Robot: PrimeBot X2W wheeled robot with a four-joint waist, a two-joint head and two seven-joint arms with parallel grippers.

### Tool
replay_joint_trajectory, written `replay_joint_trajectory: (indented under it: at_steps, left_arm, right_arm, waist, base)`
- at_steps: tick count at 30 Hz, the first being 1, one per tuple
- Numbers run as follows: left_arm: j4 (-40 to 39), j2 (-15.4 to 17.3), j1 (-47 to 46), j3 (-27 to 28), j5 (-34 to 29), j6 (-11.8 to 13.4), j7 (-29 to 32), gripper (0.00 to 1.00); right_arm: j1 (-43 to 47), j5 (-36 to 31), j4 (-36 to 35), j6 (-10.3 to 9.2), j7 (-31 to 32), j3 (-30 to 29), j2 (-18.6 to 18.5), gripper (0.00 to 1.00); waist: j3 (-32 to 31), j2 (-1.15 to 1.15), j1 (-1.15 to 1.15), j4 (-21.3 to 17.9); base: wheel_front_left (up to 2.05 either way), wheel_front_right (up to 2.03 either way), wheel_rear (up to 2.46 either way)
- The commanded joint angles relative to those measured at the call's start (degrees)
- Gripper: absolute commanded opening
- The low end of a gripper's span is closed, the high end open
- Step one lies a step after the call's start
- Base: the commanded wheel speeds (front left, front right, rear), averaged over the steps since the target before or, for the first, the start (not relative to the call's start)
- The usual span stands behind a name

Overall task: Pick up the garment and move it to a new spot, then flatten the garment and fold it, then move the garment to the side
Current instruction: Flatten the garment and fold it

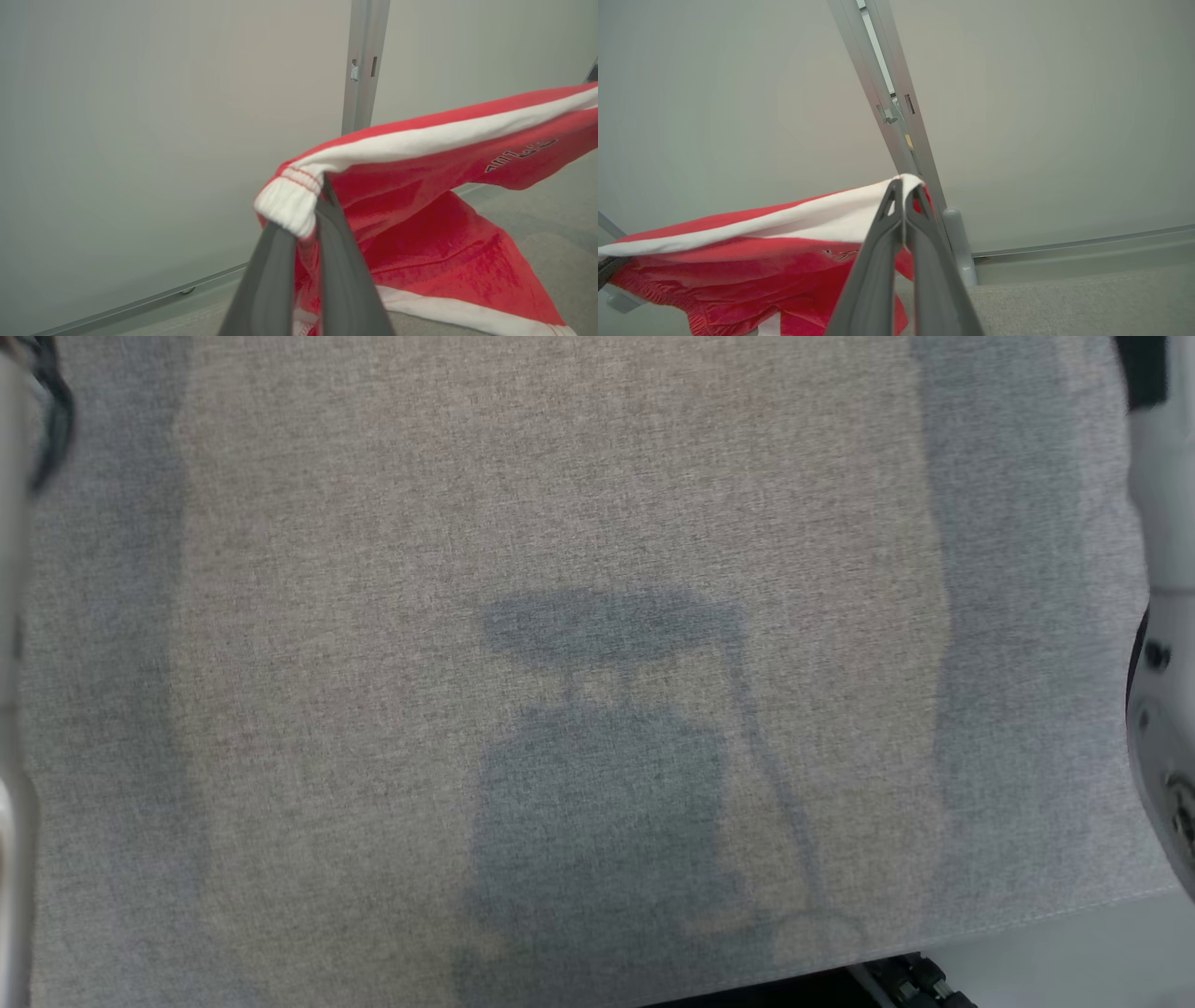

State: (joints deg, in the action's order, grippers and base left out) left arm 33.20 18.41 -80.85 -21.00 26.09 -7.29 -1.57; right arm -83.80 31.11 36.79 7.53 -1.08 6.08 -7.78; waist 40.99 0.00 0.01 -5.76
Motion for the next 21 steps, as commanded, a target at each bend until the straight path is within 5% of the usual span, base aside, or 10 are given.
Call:
replay_joint_trajectory:
  at_steps: [1, 8, 14, 21]
  left_arm:
    - [0.5, 0.5, 3.1, -2.1, 1.6, -0.2, -1.6, 0.0]
    - [-3.6, 5.4, 17.0, -12.5, 9.1, -0.3, -6.7, 0.0]
    - [-11.0, 10.1, 30.6, -17.9, 12.8, -0.2, -5.0, 0.0]
    - [-23.7, 14.2, 48.6, -19.6, 16.1, 7.4, -1.1, 0.0]
  right_arm:
    - [3.3, 2.4, -0.5, -0.08, -0.9, 2.2, -0.8, 0.0]
    - [20.4, 14.0, -10.8, -0.04, -2.5, 13.3, -8.3, 0.0]
    - [35.3, 15.3, -17.9, -0.04, -1.5, 19.6, -18.2, 0.0]
    - [51.2, 18.0, -24.4, -0.06, 1.7, 19.9, -23.4, 0.0]
  waist:
    - [1.8, 0.0, -0.01, 0.8]
    - [-0.5, 0.0, -0.01, 0.9]
    - [-5.6, 0.0, -0.01, 0.4]
    - [-13.6, 0.0, -0.01, -0.2]
  base:
    - [0.0, 0.0, 0.0]
    - [0.0, 0.0, 0.0]
    - [0.0, 0.0, 0.0]
    - [0.0, 0.0, 0.0]
